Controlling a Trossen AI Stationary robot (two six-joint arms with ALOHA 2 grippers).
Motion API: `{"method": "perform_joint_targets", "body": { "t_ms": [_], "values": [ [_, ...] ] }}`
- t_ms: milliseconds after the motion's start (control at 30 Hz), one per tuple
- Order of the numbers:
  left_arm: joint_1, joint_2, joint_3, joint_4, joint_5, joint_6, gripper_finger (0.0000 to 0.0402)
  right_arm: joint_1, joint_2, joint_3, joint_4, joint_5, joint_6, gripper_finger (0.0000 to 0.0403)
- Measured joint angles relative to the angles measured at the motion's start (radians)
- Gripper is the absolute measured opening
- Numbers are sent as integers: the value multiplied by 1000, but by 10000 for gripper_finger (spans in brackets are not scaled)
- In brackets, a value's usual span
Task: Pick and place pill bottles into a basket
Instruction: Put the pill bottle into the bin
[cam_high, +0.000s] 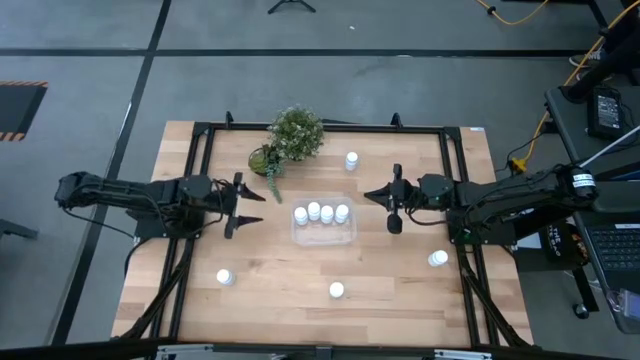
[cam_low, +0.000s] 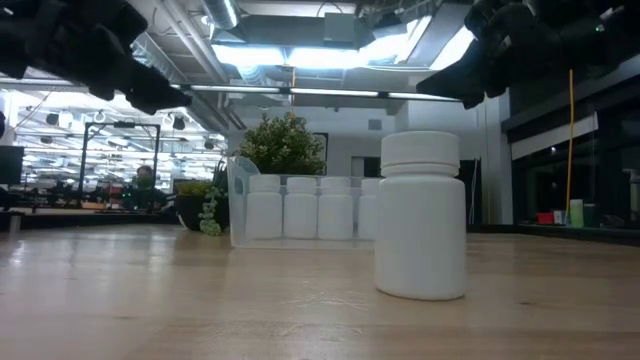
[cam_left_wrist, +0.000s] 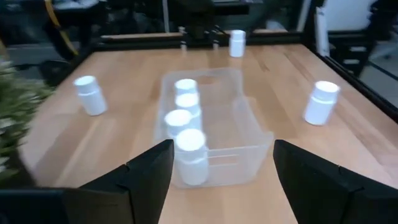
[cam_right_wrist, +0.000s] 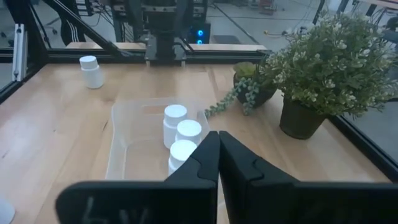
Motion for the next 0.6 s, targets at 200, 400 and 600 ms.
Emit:
{"method": "perform_joint_targets", "body": {
  "t_ms": [200, 400, 600],
  "values": [
    [-97, 34, 96, -153, -5, 27, 269, 0, 0, 0, -2, 0, -2, 11],
    [-203, 38, 152, -201, -75, 30, 269, 0, 0, 0, -3, 1, 27, 12],
    [-314, 71, 215, -270, -209, 1, 269, 0, 0, 0, -3, 1, 27, 12]
  ]
}}
